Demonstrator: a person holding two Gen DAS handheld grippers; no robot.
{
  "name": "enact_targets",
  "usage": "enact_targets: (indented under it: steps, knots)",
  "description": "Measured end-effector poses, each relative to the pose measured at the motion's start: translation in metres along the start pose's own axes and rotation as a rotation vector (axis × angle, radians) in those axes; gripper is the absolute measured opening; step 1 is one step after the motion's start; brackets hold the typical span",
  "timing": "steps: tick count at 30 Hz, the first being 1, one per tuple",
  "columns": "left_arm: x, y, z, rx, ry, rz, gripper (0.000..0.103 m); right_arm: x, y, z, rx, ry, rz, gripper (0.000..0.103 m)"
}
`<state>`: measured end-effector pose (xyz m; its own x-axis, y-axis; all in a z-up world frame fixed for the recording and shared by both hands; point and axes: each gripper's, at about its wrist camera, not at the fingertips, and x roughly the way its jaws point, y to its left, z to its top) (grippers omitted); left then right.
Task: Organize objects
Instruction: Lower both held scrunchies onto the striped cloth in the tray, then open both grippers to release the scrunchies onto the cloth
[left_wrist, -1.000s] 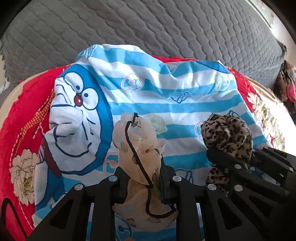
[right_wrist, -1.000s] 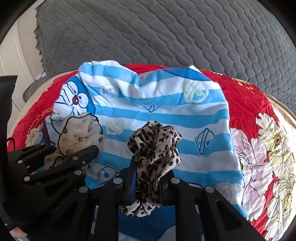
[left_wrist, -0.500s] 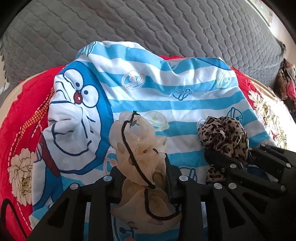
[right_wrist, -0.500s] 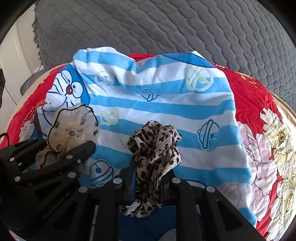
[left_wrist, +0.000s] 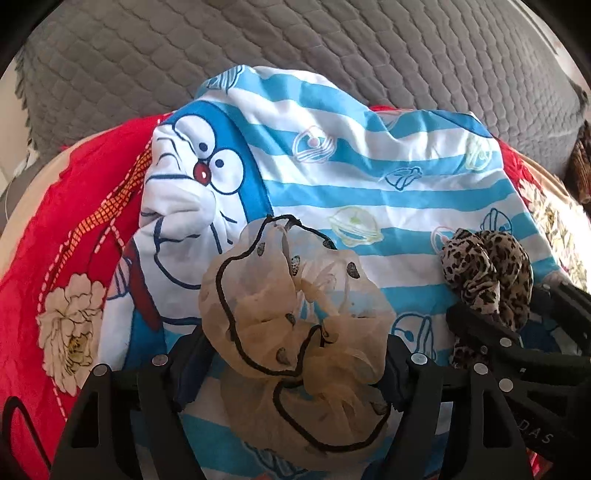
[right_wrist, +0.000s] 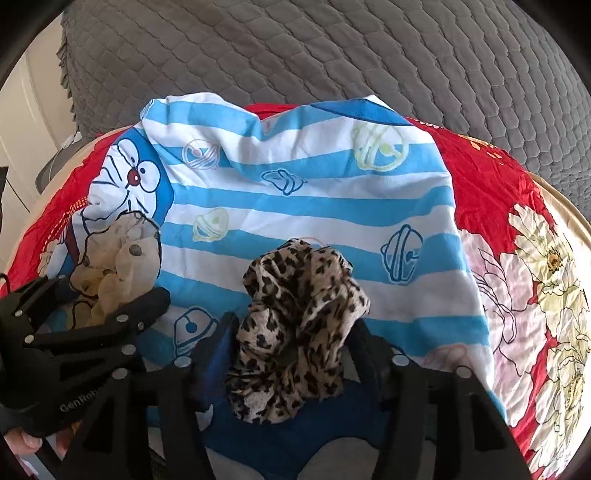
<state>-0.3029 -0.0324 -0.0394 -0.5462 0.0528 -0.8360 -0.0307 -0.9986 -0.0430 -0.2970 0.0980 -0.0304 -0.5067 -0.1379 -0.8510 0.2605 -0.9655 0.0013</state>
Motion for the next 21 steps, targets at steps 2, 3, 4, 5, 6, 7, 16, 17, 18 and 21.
enact_targets:
  steps: [2, 3, 4, 5, 6, 7, 16, 17, 18, 21]
  knots:
    - [-0.008, 0.007, -0.001, -0.007, -0.01, -0.011, 0.077, -0.003, 0.0, 0.0, -0.004, -0.007, 0.004, 0.065]
    - [-0.009, 0.009, -0.001, -0.015, -0.008, -0.019, 0.079, -0.005, -0.001, 0.0, 0.001, -0.016, 0.008, 0.066]
    - [-0.01, 0.011, 0.0, -0.021, -0.006, -0.023, 0.08, -0.007, -0.002, -0.001, 0.002, -0.017, 0.012, 0.069]
    - [-0.013, 0.013, 0.001, -0.02, -0.006, -0.027, 0.08, -0.009, -0.002, -0.001, 0.004, -0.023, 0.02, 0.071]
    - [-0.012, 0.012, 0.003, -0.018, -0.009, -0.021, 0.082, -0.011, -0.002, -0.001, 0.004, -0.028, 0.023, 0.072]
    - [-0.015, 0.013, 0.003, -0.014, -0.012, -0.012, 0.084, -0.014, -0.002, -0.002, -0.002, -0.031, 0.026, 0.074]
    - [-0.036, 0.015, -0.011, -0.025, -0.021, 0.007, 0.093, -0.033, -0.003, -0.005, 0.002, -0.065, 0.041, 0.092]
    - [-0.038, 0.016, -0.012, -0.025, -0.023, 0.003, 0.093, -0.035, -0.003, -0.006, 0.008, -0.069, 0.044, 0.093]
    - [-0.038, 0.015, -0.012, -0.024, -0.022, 0.002, 0.093, -0.036, -0.003, -0.005, 0.016, -0.072, 0.047, 0.094]
    - [-0.038, 0.011, -0.009, -0.02, -0.026, 0.004, 0.093, -0.041, -0.004, -0.007, 0.024, -0.077, 0.044, 0.095]
